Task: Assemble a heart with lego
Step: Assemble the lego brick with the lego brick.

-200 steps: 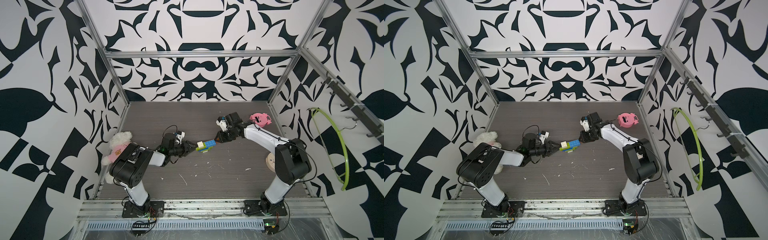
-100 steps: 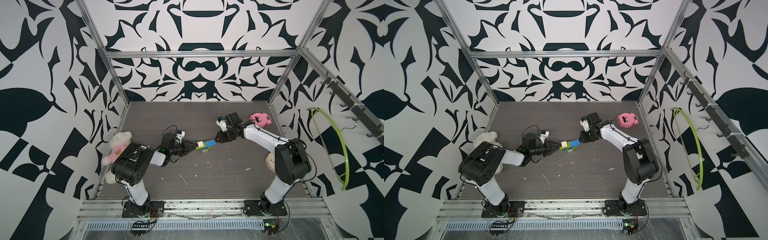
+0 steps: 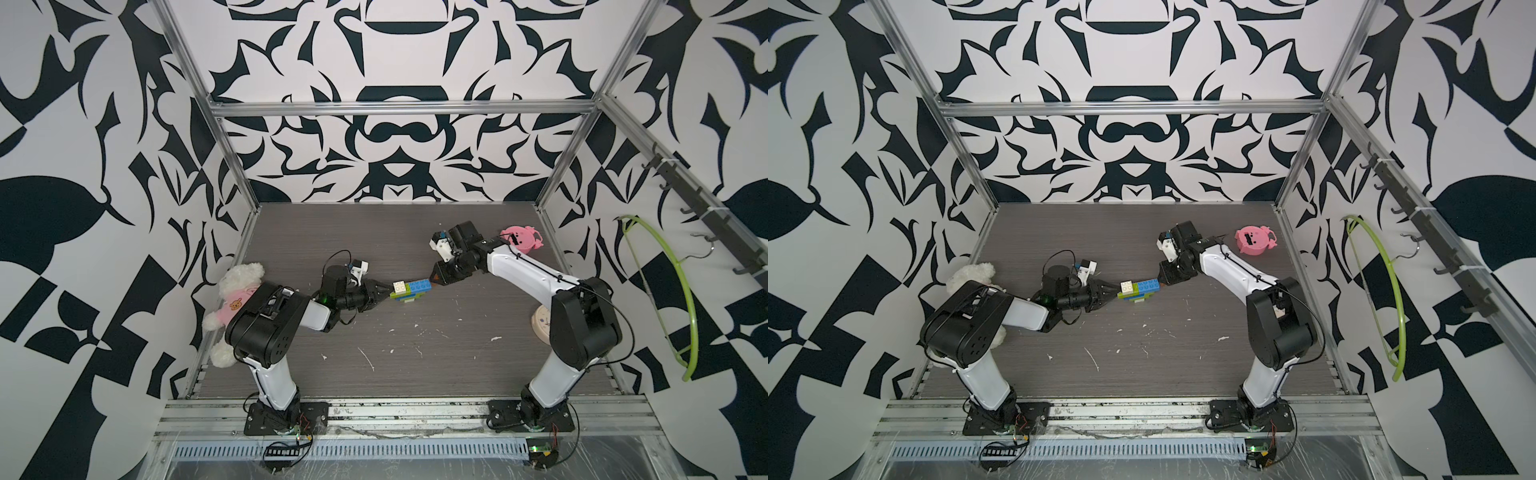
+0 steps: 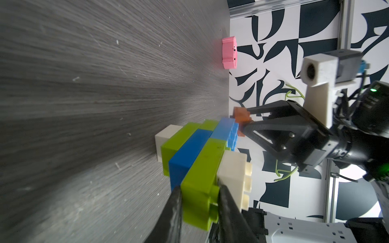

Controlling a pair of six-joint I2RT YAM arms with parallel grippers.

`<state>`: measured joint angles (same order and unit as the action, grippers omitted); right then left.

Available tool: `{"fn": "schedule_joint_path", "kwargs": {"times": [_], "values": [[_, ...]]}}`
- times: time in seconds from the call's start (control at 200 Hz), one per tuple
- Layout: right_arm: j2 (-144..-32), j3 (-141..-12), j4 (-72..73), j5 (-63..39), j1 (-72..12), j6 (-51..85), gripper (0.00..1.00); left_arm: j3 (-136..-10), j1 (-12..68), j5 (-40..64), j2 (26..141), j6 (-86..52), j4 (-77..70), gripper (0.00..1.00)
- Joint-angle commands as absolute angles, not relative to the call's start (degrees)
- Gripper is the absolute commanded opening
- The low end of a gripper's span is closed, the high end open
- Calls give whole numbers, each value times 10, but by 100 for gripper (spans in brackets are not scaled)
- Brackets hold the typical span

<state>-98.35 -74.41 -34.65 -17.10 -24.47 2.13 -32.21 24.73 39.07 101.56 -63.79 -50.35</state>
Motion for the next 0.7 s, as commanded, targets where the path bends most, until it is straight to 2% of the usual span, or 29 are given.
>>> {"fn": "schedule_joint_path", "kwargs": {"times": [0.0,0.145,0.31,0.505,0.695], "values": [[-938,-781,-371,-202,-259,-53,8,-340,242,399,1023,-633,-492,27],[-954,-824,-419,-266,-264,-138,7,-363,235,409,1013,-602,-425,27],[-1004,-927,-528,-244,-271,-219,7,-403,219,435,1008,-554,-333,27],[-1111,-1081,-672,-226,-271,-281,7,-450,179,515,1032,-520,-259,26],[-1164,-1142,-701,-218,-289,-295,7,-514,151,552,1047,-424,-100,26]]}}
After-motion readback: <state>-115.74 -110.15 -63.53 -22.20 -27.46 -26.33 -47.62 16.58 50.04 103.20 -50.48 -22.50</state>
